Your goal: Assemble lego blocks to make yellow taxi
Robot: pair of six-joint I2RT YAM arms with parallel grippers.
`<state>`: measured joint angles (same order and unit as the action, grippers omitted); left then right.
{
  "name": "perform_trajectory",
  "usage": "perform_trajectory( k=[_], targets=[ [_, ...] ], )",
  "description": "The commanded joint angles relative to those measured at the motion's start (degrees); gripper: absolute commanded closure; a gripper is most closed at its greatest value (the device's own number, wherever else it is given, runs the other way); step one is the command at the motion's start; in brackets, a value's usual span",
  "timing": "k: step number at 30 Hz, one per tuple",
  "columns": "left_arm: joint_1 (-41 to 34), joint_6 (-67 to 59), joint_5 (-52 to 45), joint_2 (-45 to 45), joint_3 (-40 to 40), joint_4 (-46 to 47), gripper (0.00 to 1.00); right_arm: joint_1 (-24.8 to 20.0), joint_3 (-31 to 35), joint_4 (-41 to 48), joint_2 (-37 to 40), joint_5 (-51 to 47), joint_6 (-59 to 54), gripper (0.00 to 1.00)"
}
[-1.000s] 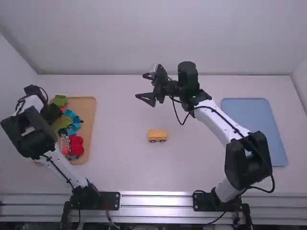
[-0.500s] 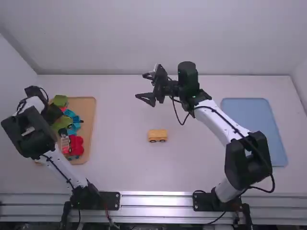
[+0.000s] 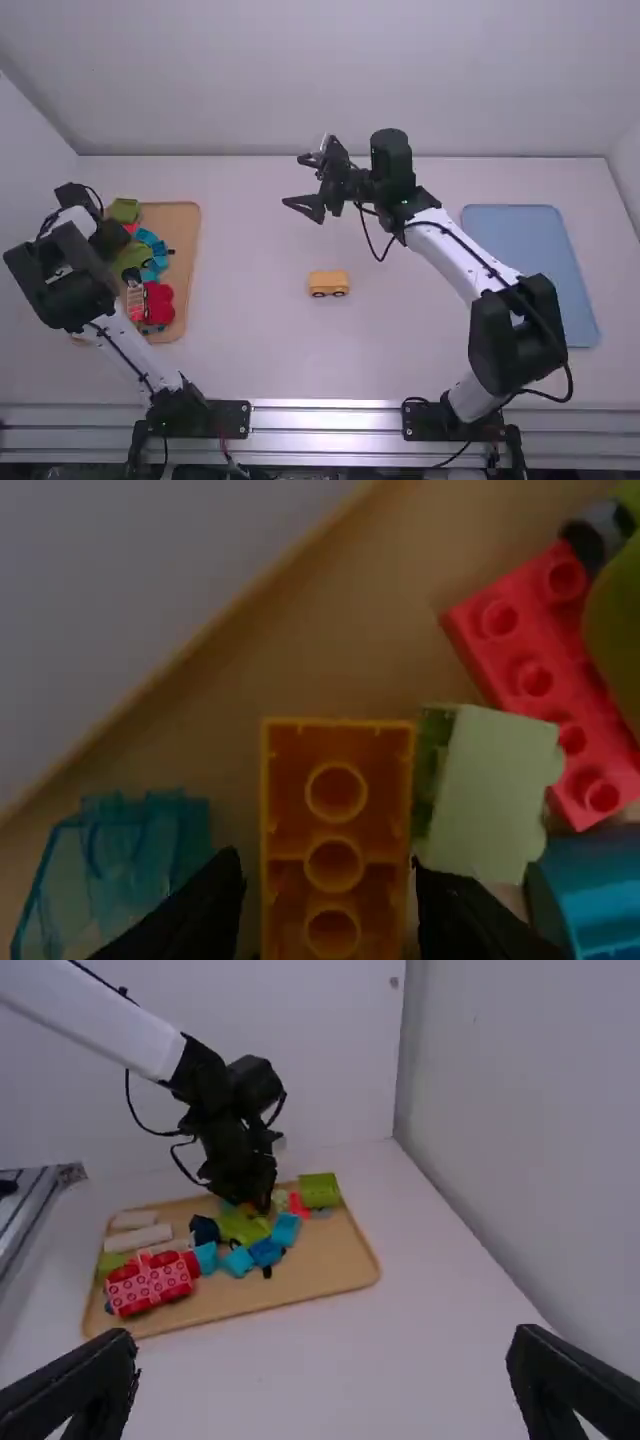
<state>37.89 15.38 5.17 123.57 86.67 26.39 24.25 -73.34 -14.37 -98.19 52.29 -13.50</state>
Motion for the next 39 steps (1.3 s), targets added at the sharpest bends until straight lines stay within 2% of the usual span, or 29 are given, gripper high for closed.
perform_trajectory(
  k=[1,11,17,20,22,23,24,28,33,37,39],
  targets=[
    [0.31,0.20,0.28,0.42,-0.55,0.17,0.56,0.00,-2.01,-0.07,-0.13,0.13,0.00,0.01],
    [0.28,0.22,0.26,0.42,-3.65,-2.99,0.56,0.00,-2.01,0.07,-0.13,0.15,-0.02,0.01],
    [0.37,0.22,0.26,0.42,-3.06,-2.89,0.73,0.00,-2.01,0.09,-0.13,0.15,-0.02,0.01],
    [0.35,0.22,0.24,0.39,-0.66,-0.31,0.81,0.00,-2.01,0.09,-0.13,0.15,0.00,0.01],
    [0.35,0.22,0.26,0.22,3.43,4.31,0.90,0.00,-2.01,0.09,-0.13,0.15,0.00,0.01],
    [0.35,0.24,0.28,0.17,3.69,4.66,0.91,0.00,-2.01,0.09,-0.13,0.15,0.00,0.01],
    [0.37,0.59,0.31,-0.48,5.66,7.23,0.97,0.00,-2.01,0.09,-0.13,0.15,0.02,0.01],
    [0.37,2.01,-0.09,-4.87,7.02,10.16,0.98,-0.04,-2.03,0.07,-0.13,0.13,-0.02,0.01],
    [0.00,-0.48,-6.49,-14.64,3.23,10.21,0.98,-1.57,-2.03,0.09,-0.13,0.61,3.43,0.01],
    [-2.25,-4.72,-20.44,-24.00,-6.49,2.16,0.98,-3.15,-2.01,0.15,-0.13,5.66,4.42,0.01],
    [-3.61,-5.44,-24.48,-28.11,-11.93,-2.80,0.98,-3.76,-1.99,0.33,-0.13,6.29,2.12,0.01]
  ],
)
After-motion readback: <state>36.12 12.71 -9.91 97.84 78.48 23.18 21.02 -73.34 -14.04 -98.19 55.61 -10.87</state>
